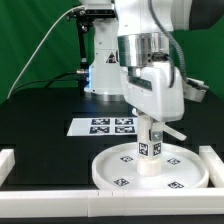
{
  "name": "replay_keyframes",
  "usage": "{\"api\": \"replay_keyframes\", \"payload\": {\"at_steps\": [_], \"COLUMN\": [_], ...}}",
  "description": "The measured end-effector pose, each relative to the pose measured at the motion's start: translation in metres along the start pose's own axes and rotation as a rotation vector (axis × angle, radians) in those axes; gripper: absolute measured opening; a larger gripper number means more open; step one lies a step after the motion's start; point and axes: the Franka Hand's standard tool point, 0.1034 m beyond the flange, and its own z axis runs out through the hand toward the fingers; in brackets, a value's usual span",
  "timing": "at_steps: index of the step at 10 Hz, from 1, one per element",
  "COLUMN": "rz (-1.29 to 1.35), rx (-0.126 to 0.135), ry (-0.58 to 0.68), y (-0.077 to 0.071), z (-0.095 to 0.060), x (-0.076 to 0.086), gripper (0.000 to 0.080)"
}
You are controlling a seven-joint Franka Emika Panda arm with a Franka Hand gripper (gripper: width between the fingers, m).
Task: Assemble round table
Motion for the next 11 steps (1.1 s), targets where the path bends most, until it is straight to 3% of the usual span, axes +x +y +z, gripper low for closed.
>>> {"api": "replay_keyframes", "payload": {"at_steps": [4,5,7,11], "rz": [0.201,-0.007,-0.266,-0.623], "rx": [0.003,-0.06,-0.053,-0.046], "ry": [-0.019,-0.046,-0.07,-0.084], "y": [0.0,0.005,0.001,0.005], "z": [0.0,-0.001,-0.008,-0.01], "x": [-0.002,-0.003,0.001,-0.001], "gripper": [0.0409,0.0409,0.0608,0.0647]}}
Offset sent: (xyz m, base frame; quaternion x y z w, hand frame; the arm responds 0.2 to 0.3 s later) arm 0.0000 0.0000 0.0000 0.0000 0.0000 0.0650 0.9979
